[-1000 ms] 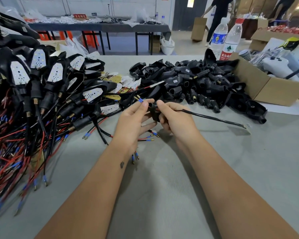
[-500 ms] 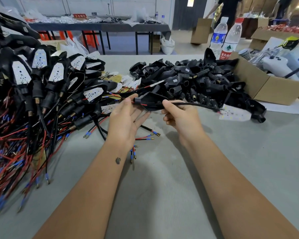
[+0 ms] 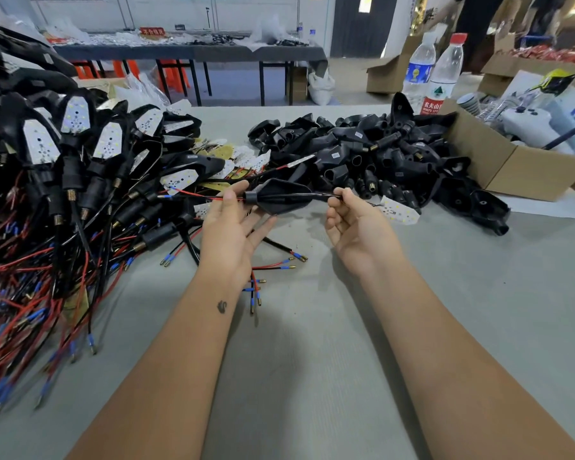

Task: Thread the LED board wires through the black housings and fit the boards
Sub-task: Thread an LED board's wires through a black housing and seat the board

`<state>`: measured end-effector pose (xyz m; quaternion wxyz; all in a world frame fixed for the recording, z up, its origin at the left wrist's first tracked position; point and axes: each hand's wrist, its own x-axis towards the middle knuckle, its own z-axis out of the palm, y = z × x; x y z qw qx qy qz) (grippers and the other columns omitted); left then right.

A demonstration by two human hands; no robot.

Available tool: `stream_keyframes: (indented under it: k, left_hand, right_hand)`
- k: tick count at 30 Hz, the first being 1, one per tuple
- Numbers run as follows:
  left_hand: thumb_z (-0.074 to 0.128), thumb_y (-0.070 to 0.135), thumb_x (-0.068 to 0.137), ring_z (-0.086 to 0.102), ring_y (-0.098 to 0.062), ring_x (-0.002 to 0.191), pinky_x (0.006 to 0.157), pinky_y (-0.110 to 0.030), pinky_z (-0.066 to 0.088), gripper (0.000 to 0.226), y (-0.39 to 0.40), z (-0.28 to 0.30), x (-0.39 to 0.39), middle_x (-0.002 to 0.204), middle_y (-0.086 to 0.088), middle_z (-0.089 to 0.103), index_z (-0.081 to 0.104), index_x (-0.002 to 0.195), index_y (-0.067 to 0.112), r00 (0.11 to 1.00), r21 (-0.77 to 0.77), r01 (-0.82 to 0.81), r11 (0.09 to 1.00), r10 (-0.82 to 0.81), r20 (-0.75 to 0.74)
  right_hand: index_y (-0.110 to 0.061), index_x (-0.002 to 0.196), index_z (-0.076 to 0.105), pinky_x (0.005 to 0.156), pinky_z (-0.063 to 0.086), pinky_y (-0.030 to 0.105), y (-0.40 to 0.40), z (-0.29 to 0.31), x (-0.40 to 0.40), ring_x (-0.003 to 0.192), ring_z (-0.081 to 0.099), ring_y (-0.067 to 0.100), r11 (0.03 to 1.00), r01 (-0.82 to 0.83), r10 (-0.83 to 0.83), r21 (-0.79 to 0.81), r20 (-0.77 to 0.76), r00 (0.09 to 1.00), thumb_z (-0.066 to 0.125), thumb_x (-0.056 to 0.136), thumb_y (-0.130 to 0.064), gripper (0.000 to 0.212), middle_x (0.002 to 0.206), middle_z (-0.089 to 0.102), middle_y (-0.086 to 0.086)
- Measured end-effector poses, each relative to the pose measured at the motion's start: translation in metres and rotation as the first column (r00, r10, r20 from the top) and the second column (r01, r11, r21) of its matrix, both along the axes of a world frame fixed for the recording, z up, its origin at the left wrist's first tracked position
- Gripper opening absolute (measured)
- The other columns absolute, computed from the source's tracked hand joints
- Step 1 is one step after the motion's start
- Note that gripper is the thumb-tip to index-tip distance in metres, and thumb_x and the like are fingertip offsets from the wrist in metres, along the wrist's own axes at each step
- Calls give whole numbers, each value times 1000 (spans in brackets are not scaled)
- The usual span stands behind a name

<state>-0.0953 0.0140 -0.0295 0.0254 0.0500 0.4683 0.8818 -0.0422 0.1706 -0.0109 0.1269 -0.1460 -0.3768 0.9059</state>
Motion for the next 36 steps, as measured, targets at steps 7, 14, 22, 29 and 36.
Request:
stream_keyframes:
  k: [7,14,22,29,36]
  left_hand:
    - [38,29,106,72,-17,95,72,-29,59,28,6,1,4,100,0,76,64,104,18,997,-56,73,996,-72,10]
    - [32,26,107,72,-17,95,80,-33,59,34,-6,2,0,93,3,74,63,97,16,996,-4,-81,997,81,-46]
    - [32,25,108,72,-18,93,80,-33,59,31,-5,1,-1,99,-3,71,59,102,12,993,21,-117,993,117,22]
    - [32,26,108,71,-10,86,69,-27,58,30,-8,6,0,98,0,70,59,98,16,979,46,-199,979,196,53]
    - [46,20,104,72,-17,94,83,-36,59,12,-10,8,-2,103,-6,72,53,104,10,976,76,-188,979,178,126]
  right_hand:
    - [-10,87,65,51,46,18,-4,-2,-3,52,56,9,922,-1,4,387,-8,1000,55,98,-18,17,63,63,1]
    - [-7,79,62,50,49,17,12,4,0,54,61,11,851,-273,184,448,233,955,50,99,-24,29,71,68,6]
    - [-18,103,46,58,46,21,24,-9,-1,67,57,10,755,165,-360,635,191,913,67,84,-14,29,88,53,-3]
    - [-22,75,67,46,36,7,17,-7,0,55,49,2,556,37,-245,830,121,962,67,86,-11,16,68,60,-7]
    - [-21,73,71,53,34,16,13,3,5,57,42,6,680,-41,-46,732,98,994,68,85,-9,17,62,61,-13]
